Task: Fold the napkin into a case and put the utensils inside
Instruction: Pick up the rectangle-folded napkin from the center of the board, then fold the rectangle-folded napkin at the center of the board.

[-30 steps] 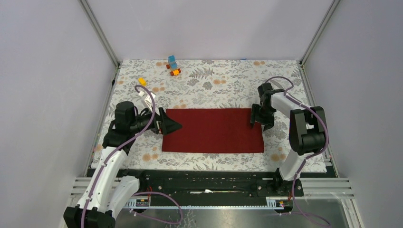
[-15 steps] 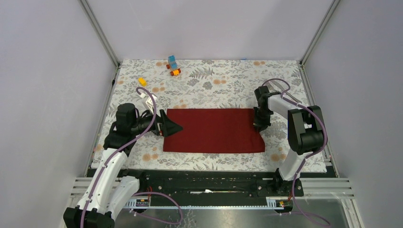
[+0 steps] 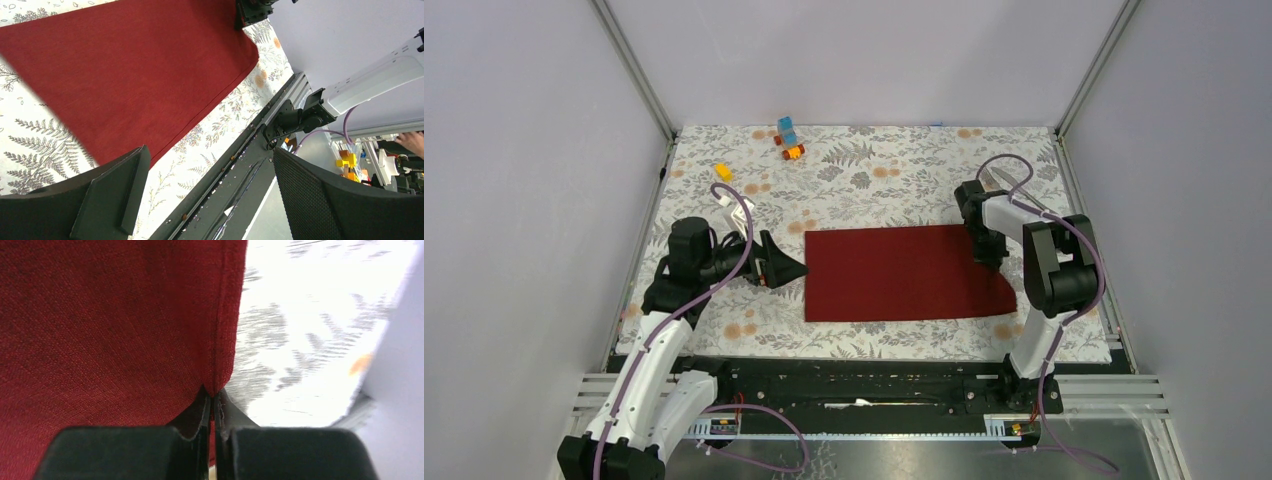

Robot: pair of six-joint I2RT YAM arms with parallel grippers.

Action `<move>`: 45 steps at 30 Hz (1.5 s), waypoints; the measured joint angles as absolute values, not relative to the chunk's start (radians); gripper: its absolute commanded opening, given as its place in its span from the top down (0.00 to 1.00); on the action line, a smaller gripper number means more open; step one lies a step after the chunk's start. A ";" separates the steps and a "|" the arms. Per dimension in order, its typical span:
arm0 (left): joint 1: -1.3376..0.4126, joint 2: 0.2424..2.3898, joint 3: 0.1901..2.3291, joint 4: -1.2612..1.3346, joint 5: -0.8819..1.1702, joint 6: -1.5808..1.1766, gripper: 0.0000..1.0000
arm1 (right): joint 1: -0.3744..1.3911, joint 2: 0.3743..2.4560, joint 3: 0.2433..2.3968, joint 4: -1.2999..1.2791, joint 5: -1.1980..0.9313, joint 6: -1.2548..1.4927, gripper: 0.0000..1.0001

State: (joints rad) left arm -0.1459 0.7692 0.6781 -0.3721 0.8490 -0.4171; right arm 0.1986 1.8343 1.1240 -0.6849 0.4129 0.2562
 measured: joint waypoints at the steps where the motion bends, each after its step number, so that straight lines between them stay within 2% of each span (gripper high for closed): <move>1: -0.146 0.770 0.678 -0.372 0.849 -0.417 0.01 | 0.196 1.844 1.129 -0.694 0.484 0.254 1.00; 7: -0.146 0.781 0.678 -0.372 0.849 -0.417 0.01 | 0.195 1.850 1.177 -0.725 0.774 0.220 1.00; 13: -0.146 0.781 0.678 -0.372 0.849 -0.418 0.01 | 0.302 1.848 1.198 -0.769 0.804 0.194 1.00; 22: -0.146 0.794 0.678 -0.372 0.849 -0.418 0.01 | 0.663 1.857 1.372 -0.886 0.529 0.206 1.00; 26: -0.146 0.794 0.678 -0.371 0.848 -0.418 0.01 | 0.757 1.893 1.451 -0.877 0.356 0.206 1.00; 36: -0.146 0.778 0.677 -0.370 0.833 -0.418 0.01 | 0.799 1.995 1.520 -0.810 0.028 0.237 1.00; 45: -0.146 0.761 0.677 -0.369 0.825 -0.418 0.01 | 0.819 2.069 1.615 -0.776 -0.072 0.294 1.00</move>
